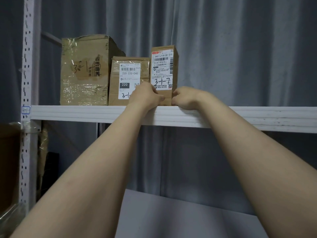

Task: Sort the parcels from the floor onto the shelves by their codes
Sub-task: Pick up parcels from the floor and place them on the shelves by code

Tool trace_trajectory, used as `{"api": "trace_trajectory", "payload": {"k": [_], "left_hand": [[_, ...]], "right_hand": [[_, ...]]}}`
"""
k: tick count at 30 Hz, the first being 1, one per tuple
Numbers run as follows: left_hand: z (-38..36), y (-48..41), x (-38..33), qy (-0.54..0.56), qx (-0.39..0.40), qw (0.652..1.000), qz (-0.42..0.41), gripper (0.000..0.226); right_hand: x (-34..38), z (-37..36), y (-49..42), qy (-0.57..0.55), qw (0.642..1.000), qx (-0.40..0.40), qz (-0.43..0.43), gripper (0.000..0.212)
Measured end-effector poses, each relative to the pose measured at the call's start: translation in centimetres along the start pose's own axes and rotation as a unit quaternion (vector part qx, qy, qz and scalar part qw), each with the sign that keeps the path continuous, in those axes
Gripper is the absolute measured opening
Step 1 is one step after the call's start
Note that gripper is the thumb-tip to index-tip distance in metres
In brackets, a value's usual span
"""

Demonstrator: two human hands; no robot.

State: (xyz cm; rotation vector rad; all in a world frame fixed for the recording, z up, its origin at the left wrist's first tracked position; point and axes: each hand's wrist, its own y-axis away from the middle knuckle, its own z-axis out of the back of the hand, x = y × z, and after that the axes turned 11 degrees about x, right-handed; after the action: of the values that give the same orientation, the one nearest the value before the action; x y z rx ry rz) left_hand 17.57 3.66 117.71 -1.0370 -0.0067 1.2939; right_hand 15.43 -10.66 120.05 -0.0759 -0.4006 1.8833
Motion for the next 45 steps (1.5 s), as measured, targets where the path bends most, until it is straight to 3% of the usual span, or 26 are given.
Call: {"api": "trace_trajectory", "payload": {"k": [9, 14, 21, 24, 27, 32, 40, 45], "left_hand": [[0.0, -0.2, 0.0, -0.008, 0.022, 1.000, -0.020, 0.016], [0.0, -0.2, 0.0, -0.009, 0.024, 0.999, -0.021, 0.019], [0.1, -0.1, 0.0, -0.006, 0.026, 0.999, -0.020, 0.017], [0.1, 0.0, 0.0, -0.012, 0.021, 0.999, -0.021, 0.016], [0.0, 0.0, 0.0, -0.018, 0.014, 1.000, -0.018, 0.015], [-0.2, 0.1, 0.1, -0.010, -0.034, 0.999, -0.020, 0.019], [0.0, 2.2, -0.1, 0.002, -0.056, 0.996, -0.075, 0.031], [-0.1, 6.5, 1.5, -0.060, -0.048, 0.990, -0.117, 0.042]], "right_hand": [[0.0, 0.0, 0.2, -0.024, 0.998, -0.024, 0.045, 0.052], [0.0, 0.2, 0.3, 0.001, 0.998, 0.030, 0.057, 0.030], [-0.1, 0.2, -0.1, 0.001, 0.998, 0.043, 0.040, 0.033], [-0.2, 0.1, -0.3, 0.012, 0.999, 0.036, 0.033, 0.017], [-0.1, 0.0, -0.3, 0.010, 1.000, 0.000, 0.030, 0.007], [0.0, -0.5, 0.9, 0.019, 0.991, -0.129, 0.027, 0.037], [0.8, -0.9, 3.7, 0.118, 0.952, -0.272, 0.075, 0.023], [1.1, -1.6, 4.8, 0.216, 0.907, -0.316, 0.174, 0.023]]}}
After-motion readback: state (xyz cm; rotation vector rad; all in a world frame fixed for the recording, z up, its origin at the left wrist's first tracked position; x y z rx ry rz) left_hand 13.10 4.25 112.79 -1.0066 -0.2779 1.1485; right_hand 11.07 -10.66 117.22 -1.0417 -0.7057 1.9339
